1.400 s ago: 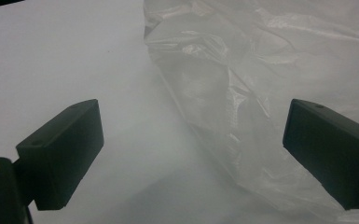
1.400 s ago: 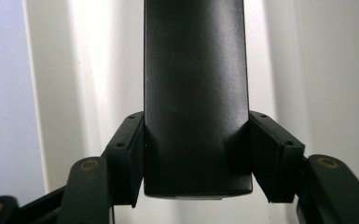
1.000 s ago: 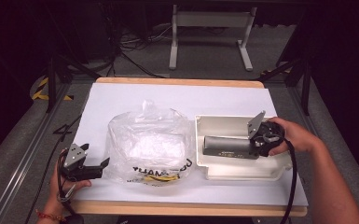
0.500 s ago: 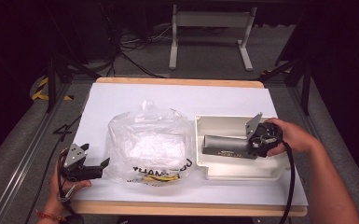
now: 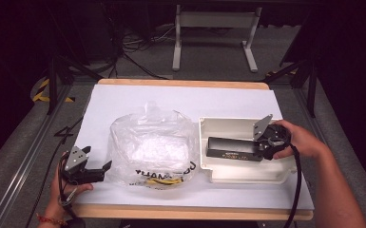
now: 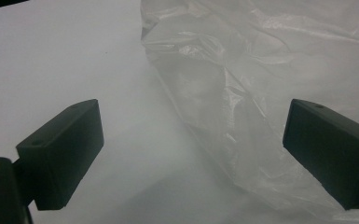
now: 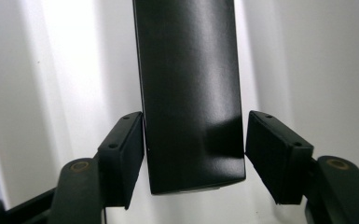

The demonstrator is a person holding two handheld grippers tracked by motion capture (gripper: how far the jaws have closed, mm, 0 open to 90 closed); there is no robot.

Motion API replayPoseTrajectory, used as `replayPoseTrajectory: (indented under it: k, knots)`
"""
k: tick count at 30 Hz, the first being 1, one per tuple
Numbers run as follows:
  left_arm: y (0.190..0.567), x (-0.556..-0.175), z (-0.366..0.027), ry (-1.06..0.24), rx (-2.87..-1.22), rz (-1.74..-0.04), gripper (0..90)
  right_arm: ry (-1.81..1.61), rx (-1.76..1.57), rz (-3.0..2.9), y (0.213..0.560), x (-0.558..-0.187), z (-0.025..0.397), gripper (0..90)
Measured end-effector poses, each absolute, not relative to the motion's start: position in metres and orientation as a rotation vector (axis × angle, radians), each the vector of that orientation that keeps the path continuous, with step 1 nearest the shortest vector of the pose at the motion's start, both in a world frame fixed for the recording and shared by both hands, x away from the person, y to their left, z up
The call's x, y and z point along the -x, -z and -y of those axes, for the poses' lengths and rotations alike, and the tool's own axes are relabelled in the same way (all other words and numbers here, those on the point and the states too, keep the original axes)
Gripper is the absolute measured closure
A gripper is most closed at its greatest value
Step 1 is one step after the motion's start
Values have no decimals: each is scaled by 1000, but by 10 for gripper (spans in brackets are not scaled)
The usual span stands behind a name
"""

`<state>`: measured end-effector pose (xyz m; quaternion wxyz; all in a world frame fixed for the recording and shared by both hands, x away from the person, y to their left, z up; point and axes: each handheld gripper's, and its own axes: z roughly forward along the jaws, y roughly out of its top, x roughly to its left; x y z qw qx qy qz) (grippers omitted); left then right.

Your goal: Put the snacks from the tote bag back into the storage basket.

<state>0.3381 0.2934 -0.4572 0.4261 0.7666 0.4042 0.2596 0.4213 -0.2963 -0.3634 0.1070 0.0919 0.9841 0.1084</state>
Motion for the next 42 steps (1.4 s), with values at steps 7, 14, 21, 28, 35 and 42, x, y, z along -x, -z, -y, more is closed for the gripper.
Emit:
replayPoseTrajectory:
  k: [7, 14, 21, 28, 35, 42]
  knots:
    - [457, -338, -293, -645, -1915, -1005, 60, -417, -292, -2847, 360, -418, 300, 377]
    - [457, -337, -293, -644, -1913, -1003, 60, -525, -306, -2810, 351, -413, 307, 376]
    - [456, -336, -294, -647, -1902, -1005, 60, -637, -360, -2725, 341, -406, 312, 369]
    - [454, -334, -294, -657, -1892, -993, 60, -668, -453, -2637, 332, -401, 312, 359]
    - [453, -333, -294, -661, -1888, -989, 60, -672, -526, -2569, 326, -395, 311, 326]
    - [453, -332, -294, -663, -1890, -984, 60, -676, -574, -2530, 321, -390, 314, 307]
